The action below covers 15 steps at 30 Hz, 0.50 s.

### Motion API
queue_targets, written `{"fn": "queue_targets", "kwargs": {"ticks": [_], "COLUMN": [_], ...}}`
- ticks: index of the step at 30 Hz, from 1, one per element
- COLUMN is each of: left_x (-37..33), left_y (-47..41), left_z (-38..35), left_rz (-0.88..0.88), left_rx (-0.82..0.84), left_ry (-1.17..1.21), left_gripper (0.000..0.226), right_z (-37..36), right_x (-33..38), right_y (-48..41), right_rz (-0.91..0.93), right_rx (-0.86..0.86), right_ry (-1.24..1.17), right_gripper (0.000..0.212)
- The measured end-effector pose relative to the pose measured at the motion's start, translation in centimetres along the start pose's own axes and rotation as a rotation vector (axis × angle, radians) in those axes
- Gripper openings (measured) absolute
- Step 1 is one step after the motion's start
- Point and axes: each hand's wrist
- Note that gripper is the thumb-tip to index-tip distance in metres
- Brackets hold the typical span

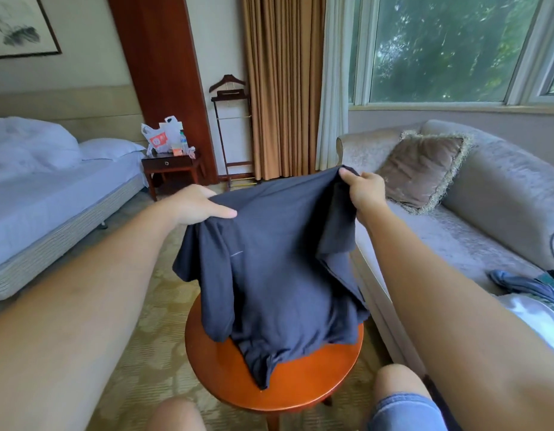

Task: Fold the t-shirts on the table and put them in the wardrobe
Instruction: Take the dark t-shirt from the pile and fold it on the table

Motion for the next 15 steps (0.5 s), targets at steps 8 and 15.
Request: {"fn": "queue_targets", "kwargs": {"ticks": [8,15], "left_x": [1.5,-3.2], "left_y": [-2.1,-1.2], "left_z": [-1.9,-6.5], "left_rz": [0.079,-0.121], "left_rx": [-0.159,-0.101], "left_ry": [0.104,0.249], "left_gripper": [0.049,0.029], "right_z": [-0.8,-4.3], "right_x": [-0.2,-1.9], "right_y": [0.5,1.7], "right_rz": [-0.229,-0.375], "right_rx": [0.242,0.339], "right_ry": [0.081,-0.144], "right_gripper": [0.016,0.021]}}
Point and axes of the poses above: each hand's wrist, its own y-axis away from the middle knuckle, its own z-axis out of the back of the hand, x = y × z, and after that the axes turned 15 degrees about z, right-handed
